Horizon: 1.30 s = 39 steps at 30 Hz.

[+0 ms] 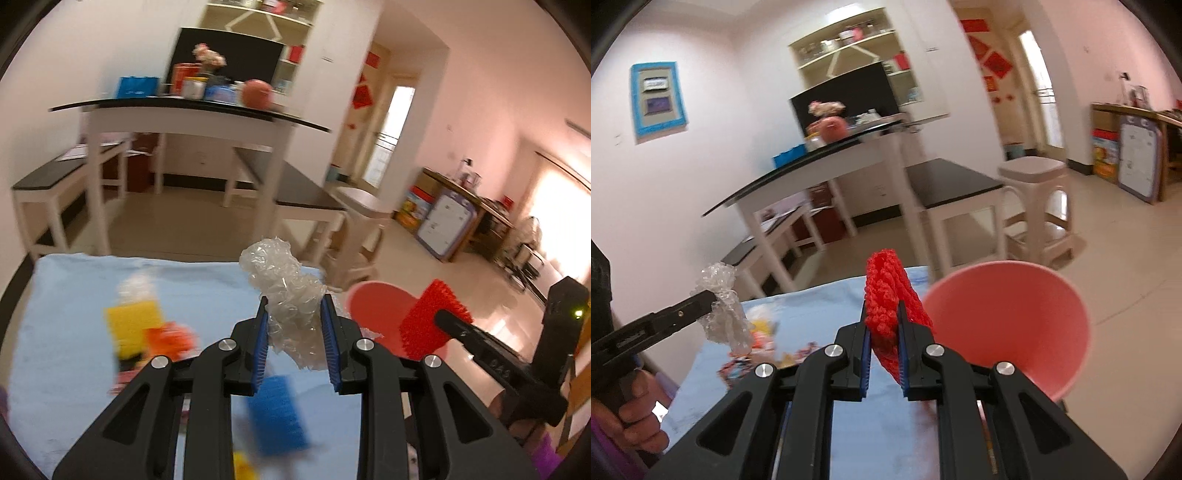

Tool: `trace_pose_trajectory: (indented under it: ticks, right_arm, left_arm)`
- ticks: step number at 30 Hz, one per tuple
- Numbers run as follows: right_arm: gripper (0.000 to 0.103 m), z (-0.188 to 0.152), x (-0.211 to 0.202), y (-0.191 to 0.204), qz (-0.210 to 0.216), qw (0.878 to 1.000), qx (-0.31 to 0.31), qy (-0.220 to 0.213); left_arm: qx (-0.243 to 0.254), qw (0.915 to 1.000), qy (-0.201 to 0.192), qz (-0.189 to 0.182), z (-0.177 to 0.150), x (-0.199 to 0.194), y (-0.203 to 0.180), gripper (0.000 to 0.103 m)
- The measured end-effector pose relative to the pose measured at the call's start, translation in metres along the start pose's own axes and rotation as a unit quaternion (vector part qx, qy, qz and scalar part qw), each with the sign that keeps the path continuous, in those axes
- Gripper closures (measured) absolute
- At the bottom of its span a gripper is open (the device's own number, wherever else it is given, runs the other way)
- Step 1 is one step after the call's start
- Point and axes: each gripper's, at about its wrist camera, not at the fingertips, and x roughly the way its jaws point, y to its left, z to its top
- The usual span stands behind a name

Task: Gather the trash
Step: 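Carry both items over the pink bucket and open both tools to drop them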

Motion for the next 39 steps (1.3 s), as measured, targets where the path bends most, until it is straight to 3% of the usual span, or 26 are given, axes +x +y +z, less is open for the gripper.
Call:
trace_pose_trajectory:
  ticks: [11, 22, 29, 35, 39]
  right_arm:
    - [0.092, -0.009, 0.02, -0.091, -0.035, 0.997, 0.066, 0.02]
    - [0.089, -0.026, 0.048, -0.114, -0.062, 0.994, 0.074, 0.055]
    - [0.052, -0.028, 0.05, -0.118, -0.081, 0.992, 0.074, 0.055]
    - [0.047, -0.025, 0.048, -0.112, -0.089, 0.993, 0.064, 0.052]
    - [0.047, -0.022, 0.04, -0.105, -0.084, 0.994, 0.058, 0.046]
  left_arm:
    - [0.053, 0.9962, 0.055, -0.042, -0.015, 0.091, -0.084, 0.077]
    - [0.073, 0.9897, 0.116, -0.04, -0.047, 0.153, -0.111, 0.073]
    - [0.067, 0.9865, 0.141, -0.05, -0.045, 0.166, -0.111, 0.061]
    - [0.059, 0.9855, 0.147, -0.059, -0.04, 0.161, -0.107, 0.059]
    - [0.065, 0.9894, 0.12, -0.049, -0.036, 0.143, -0.103, 0.059]
